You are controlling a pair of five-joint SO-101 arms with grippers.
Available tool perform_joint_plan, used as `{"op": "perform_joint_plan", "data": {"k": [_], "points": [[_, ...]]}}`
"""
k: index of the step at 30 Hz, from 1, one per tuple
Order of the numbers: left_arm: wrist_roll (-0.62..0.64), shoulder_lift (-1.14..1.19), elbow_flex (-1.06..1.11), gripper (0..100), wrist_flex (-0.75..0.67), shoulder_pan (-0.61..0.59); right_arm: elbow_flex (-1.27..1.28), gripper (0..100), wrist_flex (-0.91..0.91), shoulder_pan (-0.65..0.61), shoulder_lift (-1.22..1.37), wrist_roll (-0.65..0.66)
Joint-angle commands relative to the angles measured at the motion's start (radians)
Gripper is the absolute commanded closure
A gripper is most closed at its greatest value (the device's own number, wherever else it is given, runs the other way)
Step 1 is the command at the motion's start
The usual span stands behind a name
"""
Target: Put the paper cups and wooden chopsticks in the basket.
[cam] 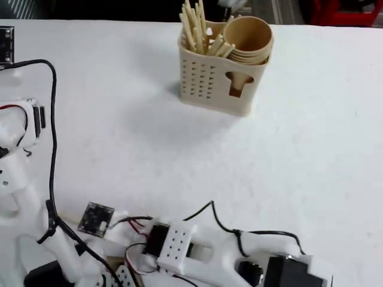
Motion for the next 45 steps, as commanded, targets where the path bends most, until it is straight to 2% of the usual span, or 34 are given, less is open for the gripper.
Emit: {"op": "perform_joint_plan", "data": {"k": [1, 16, 21, 24, 33, 39, 42, 45], "points": [[-0.006, -0.036, -0.006, 86, -0.014, -0.01, -0.054, 77.6, -0.015, -0.01, 0.021, -0.005], [-0.006, -0.033, -0.006, 86, -0.012, -0.01, -0.149, 78.3, 0.005, -0.019, 0.151, 0.0], [-0.006, -0.033, -0.006, 86, -0.012, -0.01, -0.147, 90.9, 0.007, -0.019, 0.153, 0.028], [-0.006, -0.031, -0.005, 86, -0.012, -0.01, -0.147, 92.6, 0.007, -0.012, 0.153, 0.074], [-0.006, -0.031, -0.005, 86, 0.008, -0.007, -0.169, 92.6, 0.016, 0.058, 0.246, 0.078], [-0.006, -0.031, -0.005, 86, 0.008, -0.007, -0.325, 93.4, 0.153, 0.07, 0.397, 0.078], [-0.011, -0.031, -0.005, 86, 0.008, -0.008, -0.379, 98.7, 0.182, 0.113, 0.438, 0.078], [-0.011, -0.031, -0.005, 86, 0.008, -0.008, -0.388, 98.2, 0.199, 0.163, 0.433, 0.078]]}}
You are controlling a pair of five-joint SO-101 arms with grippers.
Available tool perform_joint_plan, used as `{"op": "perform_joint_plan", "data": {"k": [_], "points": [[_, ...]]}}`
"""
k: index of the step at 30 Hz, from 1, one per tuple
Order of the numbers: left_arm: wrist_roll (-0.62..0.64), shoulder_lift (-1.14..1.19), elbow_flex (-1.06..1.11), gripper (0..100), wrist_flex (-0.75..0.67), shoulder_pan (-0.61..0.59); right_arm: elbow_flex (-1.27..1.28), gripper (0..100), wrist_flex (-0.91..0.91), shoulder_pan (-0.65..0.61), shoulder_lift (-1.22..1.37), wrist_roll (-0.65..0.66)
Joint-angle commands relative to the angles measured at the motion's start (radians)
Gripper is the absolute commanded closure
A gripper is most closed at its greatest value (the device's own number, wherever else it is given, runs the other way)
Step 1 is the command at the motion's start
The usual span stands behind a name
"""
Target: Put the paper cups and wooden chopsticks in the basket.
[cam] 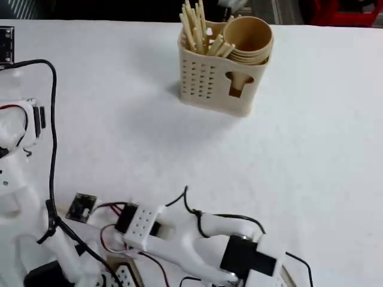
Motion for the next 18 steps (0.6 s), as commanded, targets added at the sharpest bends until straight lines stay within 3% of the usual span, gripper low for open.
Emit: {"op": "perform_joint_plan", "data": {"k": [1, 11, 18], "points": [[-0.011, -0.031, -0.005, 86, 0.008, -0.008, -0.025, 98.1, 0.022, 0.081, 0.002, 0.008], [-0.005, -0.047, -0.015, 87, 0.031, -0.002, -0.018, 98.1, 0.26, 0.326, -0.239, 0.08], [-0.005, -0.165, -0.005, 87, 0.057, 0.084, 0.094, 98.1, 0.346, 0.526, -0.384, 0.187]]}}
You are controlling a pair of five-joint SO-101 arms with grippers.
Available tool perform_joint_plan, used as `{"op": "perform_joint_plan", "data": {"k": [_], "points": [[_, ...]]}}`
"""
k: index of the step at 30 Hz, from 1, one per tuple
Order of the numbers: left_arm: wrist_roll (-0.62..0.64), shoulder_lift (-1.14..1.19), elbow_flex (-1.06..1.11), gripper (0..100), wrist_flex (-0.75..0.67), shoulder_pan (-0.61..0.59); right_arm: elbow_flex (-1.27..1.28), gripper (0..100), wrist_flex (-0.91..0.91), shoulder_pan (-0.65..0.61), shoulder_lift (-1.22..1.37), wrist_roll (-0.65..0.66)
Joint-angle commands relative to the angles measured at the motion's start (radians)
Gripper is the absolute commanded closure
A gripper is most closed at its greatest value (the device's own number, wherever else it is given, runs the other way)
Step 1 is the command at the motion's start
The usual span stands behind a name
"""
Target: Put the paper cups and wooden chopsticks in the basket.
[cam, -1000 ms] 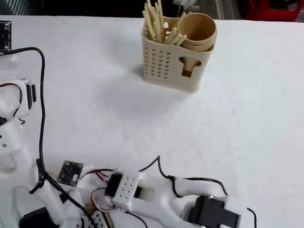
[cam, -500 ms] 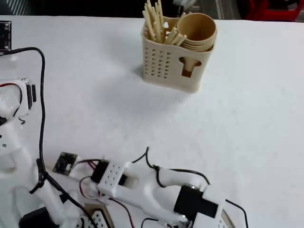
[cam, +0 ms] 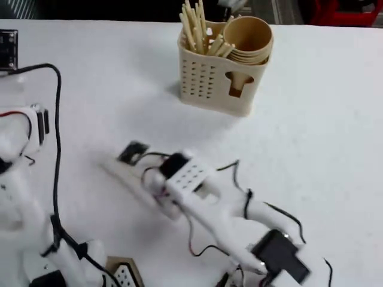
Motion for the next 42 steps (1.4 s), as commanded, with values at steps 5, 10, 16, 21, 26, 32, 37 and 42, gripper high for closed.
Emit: {"op": "perform_joint_plan", "data": {"k": [5, 10, 16, 21, 26, 32, 37, 42], "points": [[-0.005, -0.145, 0.104, 86, -0.012, 0.088, 0.196, 98.1, 0.016, 0.197, -0.226, 0.149], [-0.005, -0.2, 0.328, 86, -0.109, 0.102, 0.308, 98.1, 0.016, 0.344, -0.34, 0.278], [-0.005, -0.341, 0.641, 86, -0.27, 0.102, 0.334, 97.6, 0.001, 0.46, -0.357, 0.37], [-0.009, -0.49, 0.921, 86, -0.43, 0.102, 0.333, 83.7, -0.027, 0.461, -0.357, 0.334], [-0.009, -0.575, 1.145, 86, -0.563, 0.102, 0.264, 76.9, -0.027, 0.395, -0.355, 0.253], [-0.008, -0.585, 1.309, 86, -0.695, 0.104, 0.193, 76.8, -0.084, 0.234, -0.354, 0.147], [-0.011, -0.588, 1.409, 86, -0.77, 0.104, 0.18, 76.9, -0.226, 0.17, -0.26, 0.129], [-0.011, -0.588, 1.436, 86, -0.795, 0.101, 0.063, 76.9, -0.302, 0.188, -0.007, 0.124]]}}
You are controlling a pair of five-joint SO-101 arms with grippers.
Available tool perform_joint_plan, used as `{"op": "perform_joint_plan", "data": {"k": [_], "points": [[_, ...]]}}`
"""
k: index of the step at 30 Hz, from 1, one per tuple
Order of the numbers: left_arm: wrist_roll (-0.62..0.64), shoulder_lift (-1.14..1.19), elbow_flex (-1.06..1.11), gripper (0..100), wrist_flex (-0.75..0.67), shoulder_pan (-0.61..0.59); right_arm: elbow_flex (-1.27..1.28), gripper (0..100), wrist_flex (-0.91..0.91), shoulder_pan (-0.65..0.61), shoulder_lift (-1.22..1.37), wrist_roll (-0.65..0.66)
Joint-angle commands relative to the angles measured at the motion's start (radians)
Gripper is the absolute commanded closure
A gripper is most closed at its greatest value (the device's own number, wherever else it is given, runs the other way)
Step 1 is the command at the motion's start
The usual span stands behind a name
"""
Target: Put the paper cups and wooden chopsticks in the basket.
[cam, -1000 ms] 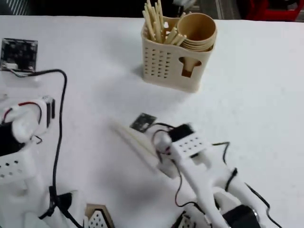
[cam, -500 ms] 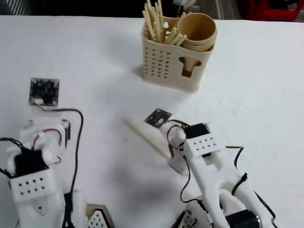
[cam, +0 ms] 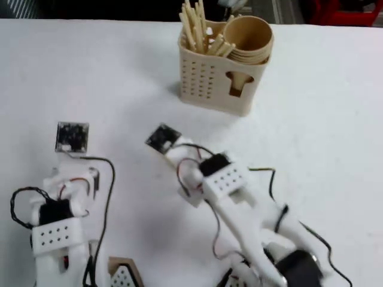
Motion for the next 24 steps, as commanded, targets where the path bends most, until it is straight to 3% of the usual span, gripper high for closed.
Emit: {"op": "perform_joint_plan", "data": {"k": [1, 7, 13, 24], "points": [[-0.011, -0.021, -0.002, 86, -0.034, 0.013, -0.133, 76.9, -0.03, -0.001, 0.162, -0.031], [-0.012, -0.021, 0.002, 86, -0.034, 0.013, -0.298, 77.9, -0.027, 0.004, 0.417, -0.072], [-0.012, -0.021, 0.002, 86, -0.034, 0.013, -0.354, 98.9, -0.028, 0.005, 0.529, -0.071], [-0.014, -0.021, 0.002, 86, -0.035, 0.013, -0.354, 98.1, 0.056, 0.007, 0.444, -0.072]]}}
